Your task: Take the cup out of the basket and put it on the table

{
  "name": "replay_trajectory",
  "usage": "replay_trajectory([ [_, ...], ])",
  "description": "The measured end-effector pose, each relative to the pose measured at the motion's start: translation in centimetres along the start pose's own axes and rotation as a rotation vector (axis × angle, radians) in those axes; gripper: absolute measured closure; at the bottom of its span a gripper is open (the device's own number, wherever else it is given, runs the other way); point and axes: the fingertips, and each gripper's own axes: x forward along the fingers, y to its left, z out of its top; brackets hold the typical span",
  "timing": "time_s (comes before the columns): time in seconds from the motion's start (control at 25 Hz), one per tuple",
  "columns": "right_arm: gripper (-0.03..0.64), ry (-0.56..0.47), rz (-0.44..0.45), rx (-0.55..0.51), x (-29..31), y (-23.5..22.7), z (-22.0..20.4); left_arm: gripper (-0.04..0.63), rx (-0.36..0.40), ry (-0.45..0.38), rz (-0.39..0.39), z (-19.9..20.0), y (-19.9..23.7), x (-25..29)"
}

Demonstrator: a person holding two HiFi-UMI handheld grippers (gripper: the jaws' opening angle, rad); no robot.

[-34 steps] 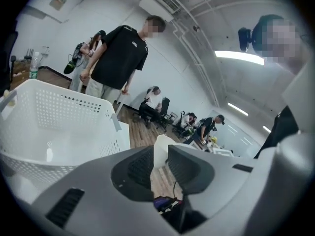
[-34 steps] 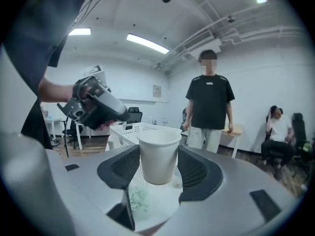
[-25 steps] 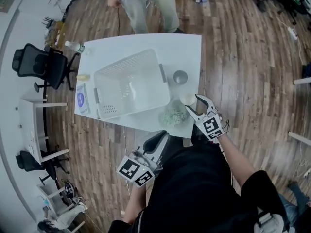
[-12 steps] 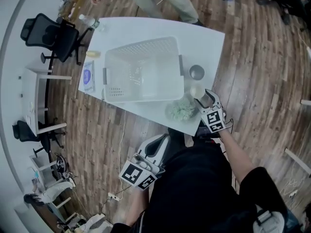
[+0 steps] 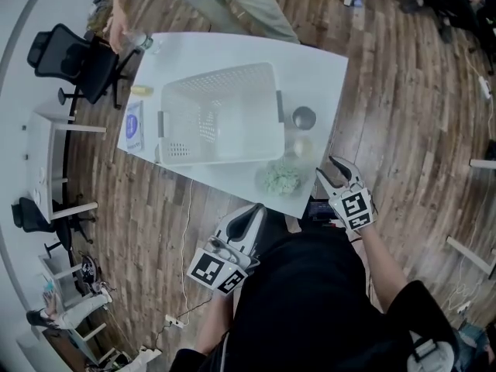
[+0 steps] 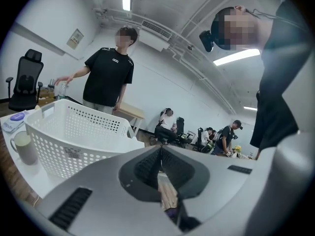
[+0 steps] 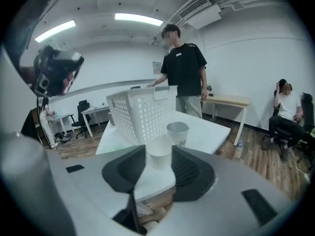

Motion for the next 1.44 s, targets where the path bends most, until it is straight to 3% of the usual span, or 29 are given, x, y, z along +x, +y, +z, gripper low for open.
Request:
replay_trajectory([
  [0.04,0.505,-0.018,0.014,-0.003,-0.9,0.4,1.4,0.584,0.018,-0.003,-0.006,0.1,-0.1,0.3],
  [0.08,0.555,-0.037,0.030,-0.011,-1.8,0.9,2.9,0.584,0.036,-0.006,-0.013,0.2,-0.3,0.7],
  [0.2,0.592,-0.115,0.103,-0.011,-4.3,3.2,7.8,0.584,0.064,-0.028,-0.036,0.6,-1.0,1.4],
  [0.36,0.592,-0.248,0.251,0.051,-7.5,5.9,13.9,0.584,0.080,-0.065,-0.052,1.8,-1.6,2.6],
  [0.64,0.594,-0.356,0.352,0.069,-11.7,7.6,18.2,0.584,0.091,-0.108,-0.031,1.9,-2.5,2.2],
  [1.44,0.594,-0.389,0.339,0.025,-11.9,8.1,20.5,0.584,0.114,-0.162,-0.024,3.7,-2.0,1.3],
])
